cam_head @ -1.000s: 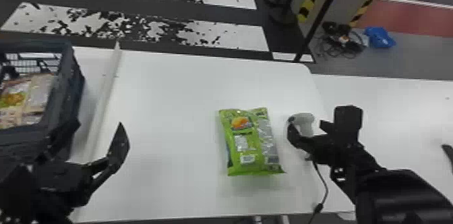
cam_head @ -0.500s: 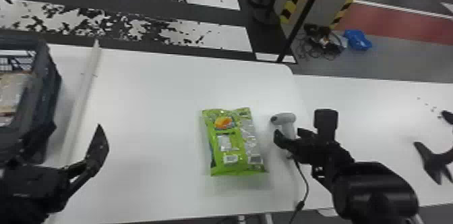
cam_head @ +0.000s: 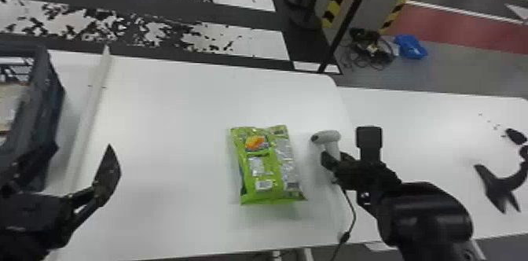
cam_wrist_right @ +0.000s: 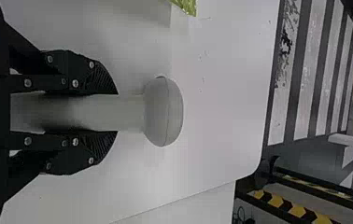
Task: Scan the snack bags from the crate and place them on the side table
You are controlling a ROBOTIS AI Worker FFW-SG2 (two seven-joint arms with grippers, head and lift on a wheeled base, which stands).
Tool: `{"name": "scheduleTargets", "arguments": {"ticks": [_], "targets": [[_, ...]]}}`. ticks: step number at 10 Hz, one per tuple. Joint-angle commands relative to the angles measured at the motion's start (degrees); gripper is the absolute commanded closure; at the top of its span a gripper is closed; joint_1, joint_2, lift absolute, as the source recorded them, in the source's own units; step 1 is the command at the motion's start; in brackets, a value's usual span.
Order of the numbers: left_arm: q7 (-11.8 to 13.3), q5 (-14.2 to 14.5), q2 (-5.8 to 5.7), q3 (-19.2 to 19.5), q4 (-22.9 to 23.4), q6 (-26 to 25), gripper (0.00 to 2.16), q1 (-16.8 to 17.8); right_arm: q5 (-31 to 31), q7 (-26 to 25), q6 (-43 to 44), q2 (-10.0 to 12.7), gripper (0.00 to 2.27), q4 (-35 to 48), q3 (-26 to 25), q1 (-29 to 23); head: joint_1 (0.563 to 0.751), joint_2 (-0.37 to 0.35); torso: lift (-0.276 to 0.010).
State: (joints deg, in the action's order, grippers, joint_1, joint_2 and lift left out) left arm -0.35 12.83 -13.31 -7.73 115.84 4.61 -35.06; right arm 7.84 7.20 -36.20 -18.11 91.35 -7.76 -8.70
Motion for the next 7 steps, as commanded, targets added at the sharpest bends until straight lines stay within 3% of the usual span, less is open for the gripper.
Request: {"name": "scheduleTargets", "arguments": {"ticks": [1,3,7], "targets": [[0.0,0.0,0.04,0.0,0.0,0.0,0.09,0.0,0.1,-0.3,0.7,0.0,2.25,1.5,-0.4,-0.8,0.695,-0.288,-0.081],[0.0,0.0,0.04,0.0,0.0,0.0,0.09,0.0,1.0,-0.9,-1.2,0.4,2.25,9.7,-3.0,-5.6,0.695,-0.289,-0.081],[0.0,0.3,-0.05,-0.4,-0.5,0.0,0.09,0.6,3.6,-0.8,-17.9,2.6,2.25,32.6,-7.3,-18.5,0.695,-0.296,-0.081]]}}
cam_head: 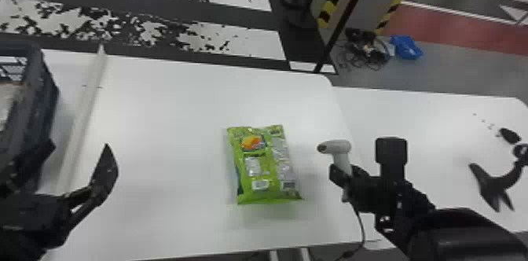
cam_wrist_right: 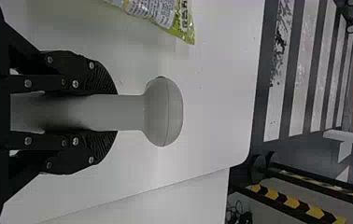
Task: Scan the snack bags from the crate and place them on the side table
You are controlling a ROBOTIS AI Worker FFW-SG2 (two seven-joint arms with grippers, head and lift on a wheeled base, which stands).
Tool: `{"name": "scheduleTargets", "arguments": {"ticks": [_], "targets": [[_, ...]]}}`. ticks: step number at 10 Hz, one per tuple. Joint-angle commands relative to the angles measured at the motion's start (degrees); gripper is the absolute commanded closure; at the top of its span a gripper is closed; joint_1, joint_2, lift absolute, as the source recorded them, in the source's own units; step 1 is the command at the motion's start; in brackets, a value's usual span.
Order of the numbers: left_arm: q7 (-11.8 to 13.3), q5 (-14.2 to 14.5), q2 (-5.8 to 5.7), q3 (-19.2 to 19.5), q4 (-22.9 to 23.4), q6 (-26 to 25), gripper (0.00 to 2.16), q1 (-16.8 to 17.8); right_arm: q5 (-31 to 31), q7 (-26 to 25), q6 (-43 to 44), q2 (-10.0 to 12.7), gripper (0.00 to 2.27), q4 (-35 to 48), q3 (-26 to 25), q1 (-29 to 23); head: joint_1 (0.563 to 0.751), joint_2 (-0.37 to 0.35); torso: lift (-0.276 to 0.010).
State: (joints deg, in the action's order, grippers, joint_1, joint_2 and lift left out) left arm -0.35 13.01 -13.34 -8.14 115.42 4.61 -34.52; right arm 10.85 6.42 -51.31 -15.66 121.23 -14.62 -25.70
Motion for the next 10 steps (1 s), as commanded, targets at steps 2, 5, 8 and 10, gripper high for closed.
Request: {"name": "scheduleTargets", "arguments": {"ticks": [2,5,8,10], "targets": [[0.0,0.3,-0.01,0.1,-0.1,0.0,0.09,0.1,1.9,0.2,-11.9,1.3,2.25,9.5,-0.4,-4.4,0.695,-0.283,-0.081],[0.0,0.4,-0.01,0.1,-0.3,0.2,0.09,0.1,3.2,0.3,-19.8,2.0,2.25,16.4,1.4,-7.1,0.695,-0.247,-0.081],[0.0,0.6,-0.01,0.1,-0.7,1.2,0.09,0.1,3.3,0.2,-24.2,2.3,2.25,20.8,3.7,-7.7,0.695,-0.203,-0.081],[0.0,0.8,-0.01,0.1,-0.9,1.8,0.09,0.1,3.2,0.2,-24.1,2.4,2.25,21.2,5.2,-7.6,0.695,-0.171,-0.081]]}}
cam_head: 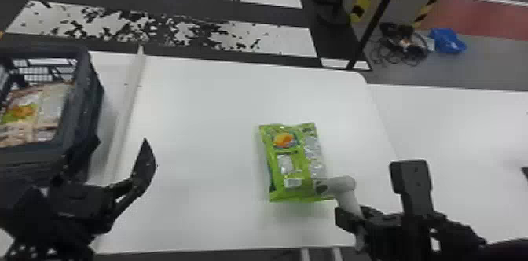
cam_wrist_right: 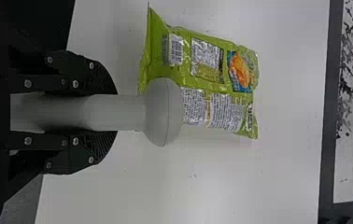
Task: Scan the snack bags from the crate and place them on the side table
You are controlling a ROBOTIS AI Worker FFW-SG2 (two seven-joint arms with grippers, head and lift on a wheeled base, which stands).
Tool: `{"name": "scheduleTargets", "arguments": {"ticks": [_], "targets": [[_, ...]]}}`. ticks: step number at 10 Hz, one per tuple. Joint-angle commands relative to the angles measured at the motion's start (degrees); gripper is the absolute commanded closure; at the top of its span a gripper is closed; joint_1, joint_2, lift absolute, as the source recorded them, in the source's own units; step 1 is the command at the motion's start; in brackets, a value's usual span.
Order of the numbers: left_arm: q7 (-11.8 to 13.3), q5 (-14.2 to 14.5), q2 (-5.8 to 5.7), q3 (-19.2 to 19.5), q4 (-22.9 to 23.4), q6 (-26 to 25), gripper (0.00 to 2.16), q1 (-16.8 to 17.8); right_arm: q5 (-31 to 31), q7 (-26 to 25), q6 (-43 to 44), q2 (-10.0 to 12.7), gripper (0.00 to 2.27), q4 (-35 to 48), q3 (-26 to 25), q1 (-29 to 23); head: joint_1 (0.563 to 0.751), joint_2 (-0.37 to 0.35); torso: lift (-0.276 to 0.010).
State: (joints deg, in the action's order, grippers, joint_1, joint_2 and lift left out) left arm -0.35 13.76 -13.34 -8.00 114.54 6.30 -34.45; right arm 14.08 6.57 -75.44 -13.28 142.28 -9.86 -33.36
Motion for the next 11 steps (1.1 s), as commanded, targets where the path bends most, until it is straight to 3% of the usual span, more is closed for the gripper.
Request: {"name": "scheduleTargets", "arguments": {"ticks": [1,8,11], "targets": [[0.0,0.0,-0.02,0.1,-0.1,0.2,0.09,0.0,-0.1,-0.2,0.1,0.1,2.25,-0.1,0.9,0.4,0.695,-0.156,-0.081],[0.2,0.1,-0.02,0.3,-0.2,0.6,0.09,0.0,-0.7,-0.2,1.1,0.3,2.25,-1.3,2.0,1.3,0.695,-0.132,-0.081],[0.3,0.2,-0.10,0.3,-0.2,1.3,0.09,-0.5,0.1,-0.2,2.5,0.7,2.25,-1.2,-2.2,1.8,0.695,-0.137,-0.081]]}}
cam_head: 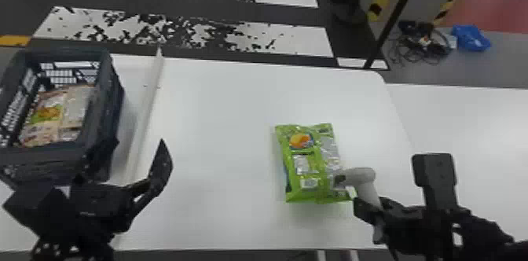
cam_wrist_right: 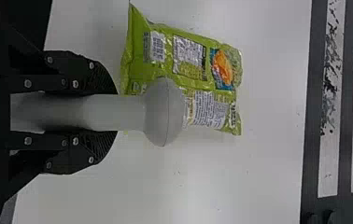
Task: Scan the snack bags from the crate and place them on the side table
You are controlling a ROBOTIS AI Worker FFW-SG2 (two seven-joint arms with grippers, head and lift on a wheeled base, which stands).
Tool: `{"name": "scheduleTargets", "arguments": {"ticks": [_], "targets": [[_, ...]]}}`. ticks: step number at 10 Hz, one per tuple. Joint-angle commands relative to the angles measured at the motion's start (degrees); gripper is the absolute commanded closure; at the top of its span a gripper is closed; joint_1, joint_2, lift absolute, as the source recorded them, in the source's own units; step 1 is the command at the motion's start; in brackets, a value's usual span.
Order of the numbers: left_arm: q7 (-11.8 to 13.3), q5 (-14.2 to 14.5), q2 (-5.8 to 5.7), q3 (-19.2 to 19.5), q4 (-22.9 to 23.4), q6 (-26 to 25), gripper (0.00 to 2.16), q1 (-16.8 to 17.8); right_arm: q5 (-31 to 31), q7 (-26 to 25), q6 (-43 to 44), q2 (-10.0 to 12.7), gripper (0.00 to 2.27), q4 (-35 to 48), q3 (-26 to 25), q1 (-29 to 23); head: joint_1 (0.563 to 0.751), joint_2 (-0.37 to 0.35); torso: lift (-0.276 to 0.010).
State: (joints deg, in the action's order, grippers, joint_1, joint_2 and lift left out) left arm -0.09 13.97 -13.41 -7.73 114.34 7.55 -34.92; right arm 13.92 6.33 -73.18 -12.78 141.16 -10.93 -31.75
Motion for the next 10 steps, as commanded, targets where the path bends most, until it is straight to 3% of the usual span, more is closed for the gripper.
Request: {"name": "scheduleTargets", "arguments": {"ticks": [1,5,10], "targets": [[0.1,0.2,-0.12,-0.1,0.1,0.0,0.09,-0.1,0.2,0.0,1.5,0.2,2.25,-1.0,-3.0,1.0,0.695,-0.152,-0.081],[0.4,0.3,-0.21,-0.3,0.4,0.0,0.09,-0.3,-0.3,-1.0,18.7,-0.8,2.25,-17.3,-4.6,8.1,0.695,-0.243,-0.081],[0.4,0.2,-0.12,-0.3,0.9,0.0,0.09,-0.8,-0.7,-1.1,28.0,-3.7,2.25,-34.2,-2.0,15.8,0.695,-0.283,-0.081]]}}
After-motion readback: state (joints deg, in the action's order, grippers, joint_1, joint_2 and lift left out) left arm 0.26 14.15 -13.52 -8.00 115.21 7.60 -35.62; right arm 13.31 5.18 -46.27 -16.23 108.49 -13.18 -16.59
